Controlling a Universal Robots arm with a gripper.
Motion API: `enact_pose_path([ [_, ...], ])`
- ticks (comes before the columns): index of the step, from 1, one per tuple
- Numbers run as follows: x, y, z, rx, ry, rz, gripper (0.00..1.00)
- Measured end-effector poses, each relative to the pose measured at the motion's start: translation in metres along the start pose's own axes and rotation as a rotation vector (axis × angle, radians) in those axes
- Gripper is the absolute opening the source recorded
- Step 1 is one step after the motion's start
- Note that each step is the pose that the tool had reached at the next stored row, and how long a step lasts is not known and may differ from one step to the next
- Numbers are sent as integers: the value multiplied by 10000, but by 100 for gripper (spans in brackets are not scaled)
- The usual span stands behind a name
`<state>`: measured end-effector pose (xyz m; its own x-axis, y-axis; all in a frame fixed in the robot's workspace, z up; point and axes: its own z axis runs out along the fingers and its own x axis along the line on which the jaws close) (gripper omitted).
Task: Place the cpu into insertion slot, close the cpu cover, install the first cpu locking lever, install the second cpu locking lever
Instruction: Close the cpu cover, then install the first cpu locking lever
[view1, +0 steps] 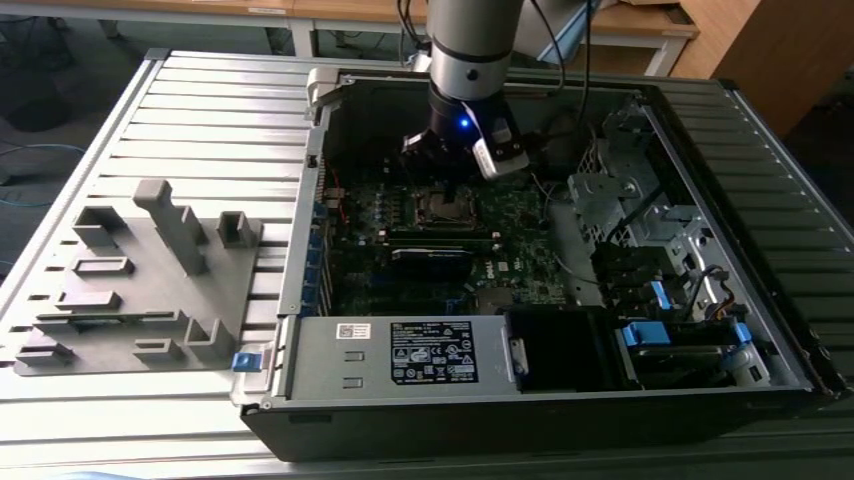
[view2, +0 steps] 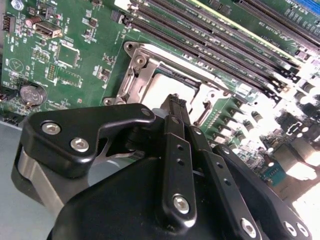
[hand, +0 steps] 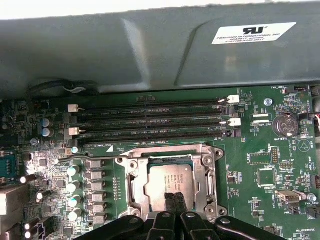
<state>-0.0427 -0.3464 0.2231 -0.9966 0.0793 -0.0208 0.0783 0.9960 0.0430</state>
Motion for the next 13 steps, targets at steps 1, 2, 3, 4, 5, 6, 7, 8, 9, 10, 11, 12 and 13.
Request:
enact_pose_path([
  [1, 0, 1, -5, -1, -1, 0, 11],
  [2, -1, 1, -5, -4, -2, 0, 11],
  [3, -1, 1, -5, -4, -2, 0, 11],
  [4, -1, 2, -12, -2, -1, 0, 11],
  [5, -1, 2, -19, -2, -1, 0, 11],
  [6, -1, 2, -19, -2, -1, 1, 11],
  [7, -1, 2, -20, -2, -1, 0, 11],
  [8, -1, 2, -23, 1, 0, 0, 11],
  [9, -1, 2, -26, 1, 1, 0, 11],
  [10, -1, 2, -27, -1, -1, 0, 11],
  [11, -1, 2, -30, -1, 0, 0, 11],
  [12, -1, 2, -34, 0, 0, 0, 11],
  [13, -1, 2, -38, -1, 0, 0, 11],
])
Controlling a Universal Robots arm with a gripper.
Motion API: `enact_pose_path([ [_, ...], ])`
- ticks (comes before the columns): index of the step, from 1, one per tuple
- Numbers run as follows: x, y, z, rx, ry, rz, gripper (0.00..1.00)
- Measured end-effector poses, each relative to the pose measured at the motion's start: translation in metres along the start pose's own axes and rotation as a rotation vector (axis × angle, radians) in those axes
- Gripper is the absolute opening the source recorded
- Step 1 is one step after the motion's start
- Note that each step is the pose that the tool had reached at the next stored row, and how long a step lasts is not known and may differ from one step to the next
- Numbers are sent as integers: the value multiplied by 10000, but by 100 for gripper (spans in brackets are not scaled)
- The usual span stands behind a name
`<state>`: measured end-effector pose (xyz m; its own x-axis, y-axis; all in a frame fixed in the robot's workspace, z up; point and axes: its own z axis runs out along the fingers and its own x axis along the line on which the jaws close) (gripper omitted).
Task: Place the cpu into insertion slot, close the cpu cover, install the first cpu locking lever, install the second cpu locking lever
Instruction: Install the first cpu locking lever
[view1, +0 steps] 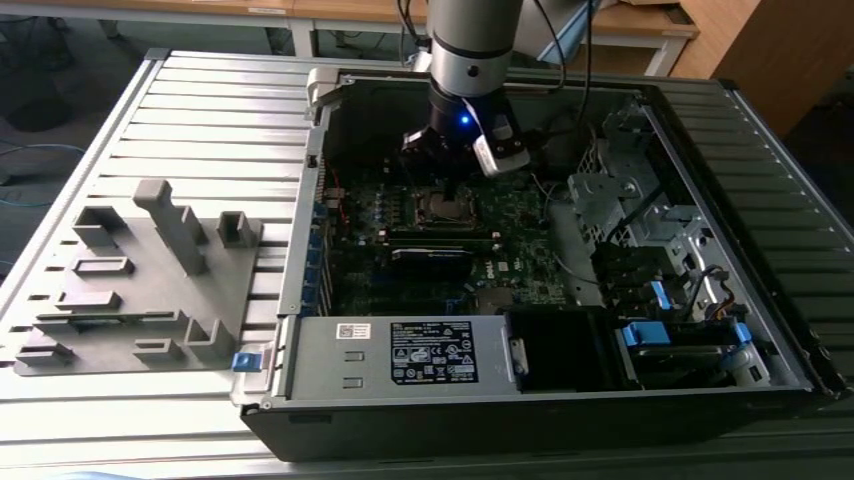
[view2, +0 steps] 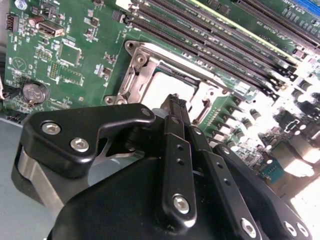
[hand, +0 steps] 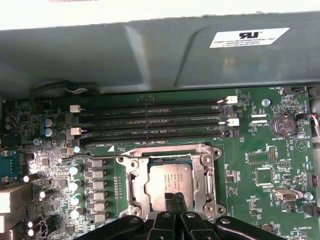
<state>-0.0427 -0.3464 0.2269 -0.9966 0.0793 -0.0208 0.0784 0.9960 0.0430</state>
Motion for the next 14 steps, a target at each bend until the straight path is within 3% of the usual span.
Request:
enact_pose_path([
  [14, -3, 6, -144, -5, -1, 0, 11],
])
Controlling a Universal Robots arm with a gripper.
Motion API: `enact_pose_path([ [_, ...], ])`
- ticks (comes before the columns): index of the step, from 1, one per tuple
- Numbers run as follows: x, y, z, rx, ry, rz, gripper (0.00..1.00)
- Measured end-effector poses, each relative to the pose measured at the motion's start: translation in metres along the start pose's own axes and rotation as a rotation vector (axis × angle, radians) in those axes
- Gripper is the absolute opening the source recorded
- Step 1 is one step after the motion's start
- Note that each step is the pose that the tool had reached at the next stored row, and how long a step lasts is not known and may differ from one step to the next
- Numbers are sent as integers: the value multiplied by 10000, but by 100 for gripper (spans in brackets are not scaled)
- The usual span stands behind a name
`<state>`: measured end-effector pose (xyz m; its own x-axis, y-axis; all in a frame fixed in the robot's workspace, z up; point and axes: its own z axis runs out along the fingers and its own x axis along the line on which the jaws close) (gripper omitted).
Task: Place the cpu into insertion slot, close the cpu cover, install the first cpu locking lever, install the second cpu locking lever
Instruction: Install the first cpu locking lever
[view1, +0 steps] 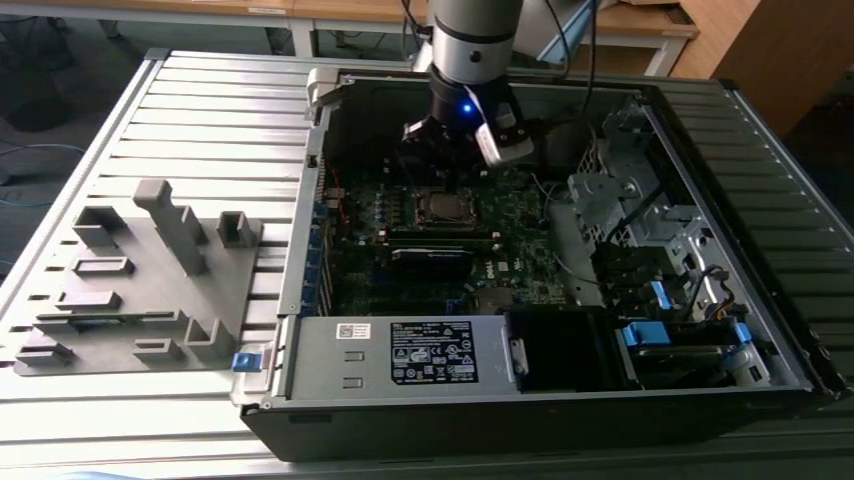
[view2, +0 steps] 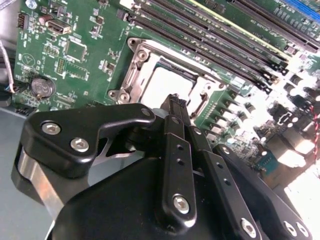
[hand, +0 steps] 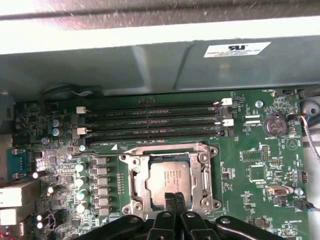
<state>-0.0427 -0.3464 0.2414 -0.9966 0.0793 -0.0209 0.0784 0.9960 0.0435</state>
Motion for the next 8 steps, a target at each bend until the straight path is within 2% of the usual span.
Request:
enact_pose_path([
  [3, -1, 1, -31, 1, 1, 0, 11],
  [8, -1, 2, -38, 0, 0, 0, 11],
])
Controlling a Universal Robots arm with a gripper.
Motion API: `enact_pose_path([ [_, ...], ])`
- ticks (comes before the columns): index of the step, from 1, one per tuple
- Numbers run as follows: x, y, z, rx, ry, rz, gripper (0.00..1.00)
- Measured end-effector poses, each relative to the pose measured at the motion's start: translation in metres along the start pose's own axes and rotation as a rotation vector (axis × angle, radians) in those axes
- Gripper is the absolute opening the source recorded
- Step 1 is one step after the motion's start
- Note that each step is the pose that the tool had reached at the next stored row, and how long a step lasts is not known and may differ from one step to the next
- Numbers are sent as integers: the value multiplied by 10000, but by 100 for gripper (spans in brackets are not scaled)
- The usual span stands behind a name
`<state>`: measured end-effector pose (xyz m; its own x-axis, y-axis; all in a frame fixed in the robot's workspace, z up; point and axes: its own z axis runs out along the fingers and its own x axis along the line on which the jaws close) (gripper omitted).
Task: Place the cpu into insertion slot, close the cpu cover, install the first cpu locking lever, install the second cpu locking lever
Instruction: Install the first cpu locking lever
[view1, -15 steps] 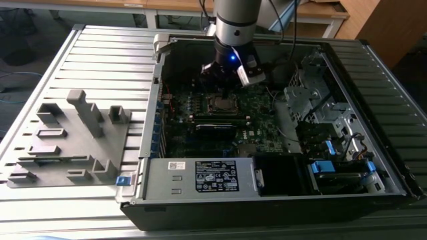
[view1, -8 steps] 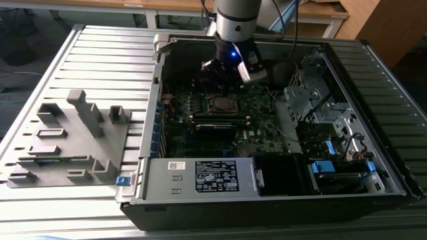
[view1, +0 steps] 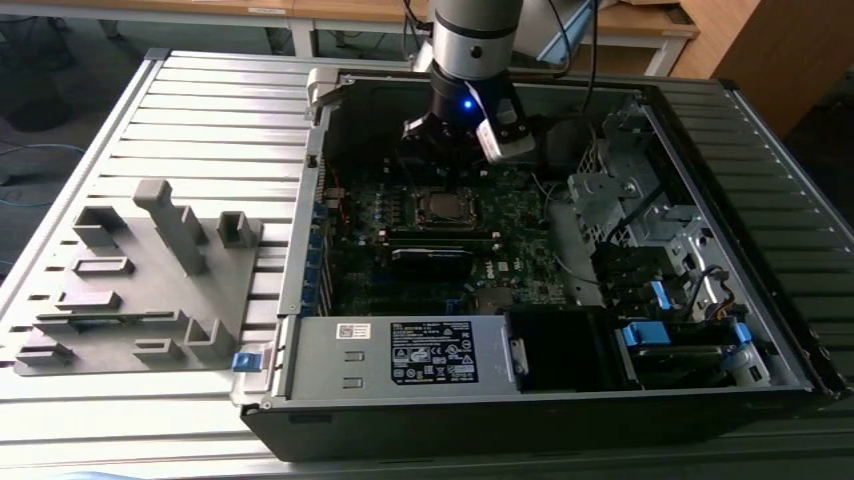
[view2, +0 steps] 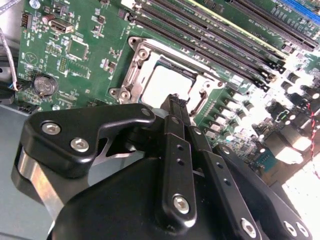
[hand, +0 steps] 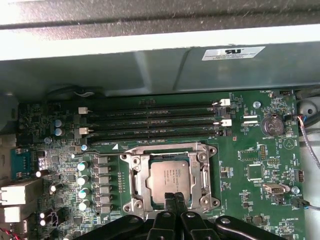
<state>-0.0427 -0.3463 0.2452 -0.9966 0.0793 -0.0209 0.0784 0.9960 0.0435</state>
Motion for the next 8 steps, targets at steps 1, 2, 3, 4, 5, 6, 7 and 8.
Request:
enact_pose_path([
  [1, 0, 0, 0, 0, 0, 0, 11],
  [2, 0, 0, -1, 1, 0, 0, 11],
  [3, 0, 0, -1, 0, 0, 0, 11],
  [4, 0, 0, -2, 0, 0, 0, 11],
  [5, 0, 0, -2, 0, 0, 0, 11],
  [6, 0, 0, -2, 0, 0, 0, 11],
  [7, 1, 0, -2, 1, 0, -1, 11],
  [8, 5, 0, -2, 0, 0, 0, 11],
])
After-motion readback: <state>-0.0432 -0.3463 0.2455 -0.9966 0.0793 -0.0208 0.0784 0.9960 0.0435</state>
